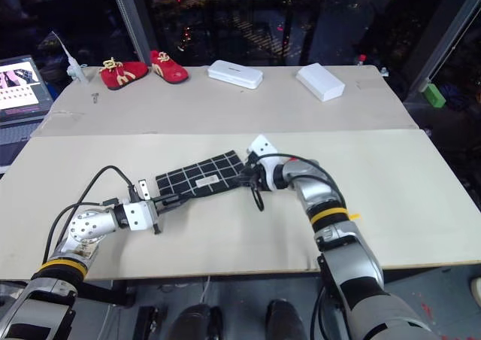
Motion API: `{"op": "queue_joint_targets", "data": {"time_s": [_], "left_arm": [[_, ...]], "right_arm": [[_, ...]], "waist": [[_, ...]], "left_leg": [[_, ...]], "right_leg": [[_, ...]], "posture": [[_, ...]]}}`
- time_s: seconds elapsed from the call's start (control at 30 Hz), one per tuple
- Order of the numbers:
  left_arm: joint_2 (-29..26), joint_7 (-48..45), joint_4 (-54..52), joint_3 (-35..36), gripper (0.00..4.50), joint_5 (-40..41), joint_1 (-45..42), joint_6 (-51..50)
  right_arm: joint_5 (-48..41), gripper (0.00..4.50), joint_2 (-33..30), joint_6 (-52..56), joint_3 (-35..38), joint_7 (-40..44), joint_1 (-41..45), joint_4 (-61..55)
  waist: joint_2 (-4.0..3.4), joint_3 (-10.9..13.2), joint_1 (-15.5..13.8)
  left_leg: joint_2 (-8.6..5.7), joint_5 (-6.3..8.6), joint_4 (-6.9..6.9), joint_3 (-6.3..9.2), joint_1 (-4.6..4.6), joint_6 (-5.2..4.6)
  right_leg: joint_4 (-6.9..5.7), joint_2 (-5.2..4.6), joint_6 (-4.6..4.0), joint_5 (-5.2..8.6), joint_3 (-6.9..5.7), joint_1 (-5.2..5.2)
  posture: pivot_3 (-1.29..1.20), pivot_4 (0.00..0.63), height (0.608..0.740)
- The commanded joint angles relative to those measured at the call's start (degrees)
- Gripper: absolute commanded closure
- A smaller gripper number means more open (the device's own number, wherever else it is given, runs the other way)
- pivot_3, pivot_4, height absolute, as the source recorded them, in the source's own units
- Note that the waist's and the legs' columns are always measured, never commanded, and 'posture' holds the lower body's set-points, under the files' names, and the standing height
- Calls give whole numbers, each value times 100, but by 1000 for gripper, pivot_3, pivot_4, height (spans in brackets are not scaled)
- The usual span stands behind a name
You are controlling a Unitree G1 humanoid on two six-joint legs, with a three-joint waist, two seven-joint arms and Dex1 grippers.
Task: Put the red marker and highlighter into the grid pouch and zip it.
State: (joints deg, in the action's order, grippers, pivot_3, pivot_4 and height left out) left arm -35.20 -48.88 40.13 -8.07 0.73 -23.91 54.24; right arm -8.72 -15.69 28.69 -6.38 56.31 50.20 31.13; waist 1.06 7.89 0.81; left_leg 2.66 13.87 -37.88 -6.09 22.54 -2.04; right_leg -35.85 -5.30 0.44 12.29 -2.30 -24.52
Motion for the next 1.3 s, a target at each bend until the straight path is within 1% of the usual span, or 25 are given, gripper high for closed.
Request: {"op": "queue_joint_targets", "data": {"time_s": [0.03, 0.13, 0.2, 0.27, 0.4, 0.5, 0.67, 0.87, 1.1, 1.27, 1.3], "left_arm": [[96, 73, -486, 137, 4500, 351, 134, -377], [127, 102, -745, 184, 4500, 424, 240, -627], [182, 223, -994, 239, 4500, 480, 364, -864], [229, 331, -1225, 303, 4500, 538, 468, -1097], [321, 457, -1540, 444, 4500, 680, 547, -1528], [362, 462, -1718, 534, 4500, 811, 589, -1773], [386, 423, -1964, 590, 4500, 862, 665, -1980], [460, 513, -2168, 686, 4500, 897, 809, -2133], [567, 532, -2222, 687, 4500, 843, 817, -2195], [602, 539, -2228, 700, 4500, 829, 818, -2201], [599, 540, -2233, 706, 4500, 831, 826, -2200]], "right_arm": [[-942, 609, -450, 1125, 727, 247, 264, -1105], [-1268, 609, -828, 1623, 863, 294, 75, -1842], [-1122, 609, -1223, 1777, 763, 94, -549, -2585], [-853, 609, -1447, 1795, 565, -232, -1071, -3030], [-754, 609, -1314, 1957, 429, -822, -1476, -3327], [-603, 609, -973, 1894, 328, -1314, -1442, -3064], [-391, 609, -713, 1598, 161, -1618, -1218, -2480], [-406, 609, -577, 1343, 152, -1609, -795, -1968], [-153, 609, -220, 916, -151, -1691, -532, -1200], [-57, 609, -138, 641, -182, -1656, -419, -809], [-49, 844, -125, 580, -150, -1683, -401, -742]], "waist": [[0, 0, -9], [0, 0, -17], [2, -1, -22], [5, -3, -29], [5, -1, 18], [5, -1, 62], [5, -1, 33], [5, -1, -5], [5, -1, 0], [4, -1, 0], [4, -1, 0]], "left_leg": [[0, 0, 0, 4, 7, 0], [-1, 0, 0, 39, 29, 0], [-2, 2, 0, 56, 38, -3], [-2, 6, 1, 71, 42, 0], [-5, 6, -1, 60, 40, 4], [-4, 0, -3, 52, 29, 12], [5, 0, -3, 55, 24, 14], [-4, 1, -3, 52, 55, 11], [-2, 0, -3, 52, 50, 12], [-3, 0, -3, 52, 54, 12], [-3, 0, -3, 52, 55, 12]], "right_leg": [[-1, -1, 0, 0, -1, -5], [-1, -1, 1, -2, -9, -14], [-1, 0, 1, -2, -10, -21], [1, 1, 2, -1, -25, -16], [9, 0, 3, -1, -12, -27], [0, 6, -1, -4, 2, -34], [-3, 21, -3, -2, -1, -30], [3, 11, -2, -3, -2, -48], [1, 16, -2, -3, -4, -49], [0, 13, -2, -3, -3, -49], [-1, 13, -2, -3, -3, -49]], "posture": [[0, 150, 740], [0, 150, 740], [0, 150, 740], [0, 150, 740], [0, 150, 740], [0, 150, 740], [0, 150, 740], [0, 150, 740], [0, 150, 740], [0, 150, 740], [0, 150, 740]]}}
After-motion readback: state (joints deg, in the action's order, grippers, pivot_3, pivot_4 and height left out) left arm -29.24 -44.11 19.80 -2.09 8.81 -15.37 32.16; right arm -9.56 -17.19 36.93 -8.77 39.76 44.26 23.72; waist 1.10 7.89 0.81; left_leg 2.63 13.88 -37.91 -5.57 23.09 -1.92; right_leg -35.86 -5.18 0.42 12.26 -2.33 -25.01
